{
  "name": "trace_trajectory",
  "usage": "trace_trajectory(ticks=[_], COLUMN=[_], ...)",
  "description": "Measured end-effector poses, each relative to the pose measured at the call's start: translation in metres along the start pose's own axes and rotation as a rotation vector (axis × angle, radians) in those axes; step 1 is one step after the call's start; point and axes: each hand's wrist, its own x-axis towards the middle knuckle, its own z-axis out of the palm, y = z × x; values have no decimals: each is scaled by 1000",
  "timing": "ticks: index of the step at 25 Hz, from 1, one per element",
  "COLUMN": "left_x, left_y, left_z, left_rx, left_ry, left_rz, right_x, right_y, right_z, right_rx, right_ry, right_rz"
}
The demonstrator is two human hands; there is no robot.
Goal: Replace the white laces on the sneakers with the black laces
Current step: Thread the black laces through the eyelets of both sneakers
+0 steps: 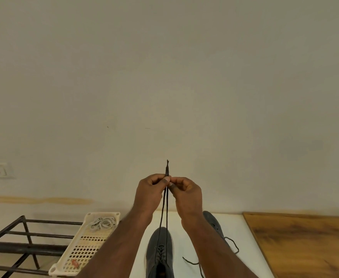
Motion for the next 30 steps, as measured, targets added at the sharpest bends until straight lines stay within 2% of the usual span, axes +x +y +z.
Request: trace_trajectory(ticks=[4,7,10,15,20,22,24,25,27,30], left_x=[-2,-4,-6,-9,-13,-14,-12,-12,-10,-8], left_y=[-2,-2,-3,-6,-9,-9,-7,-5,-2,-3], left_z=[-1,-1,3,9,15,15,12,10,3,-7], left_rx=[-52,-40,-65,-175,-209,-183,-157,-134,-65,2], left_ry=[15,-10,-79,-147,-138,-114,-122,-140,-187,-251], left_rz=[-2,18,32,0,-24,-32,-50,-56,-64,-74], right_x=[14,21,25,31,26,24,25,27,31,33], right_y=[-13,-27,-39,-44,-46,-49,-59,-66,-74,-69], right_z=[-12,-15,-14,-23,-26,-29,-33,-33,-34,-39], right_rx=[-84,-254,-315,-376,-378,-597,-1027,-1241,-1463,-1362], right_ry=[-7,-125,-186,-165,-137,-196,-391,-507,-637,-650], right_rz=[-31,-118,-135,-139,-163,-362,-586,-615,-524,-415])
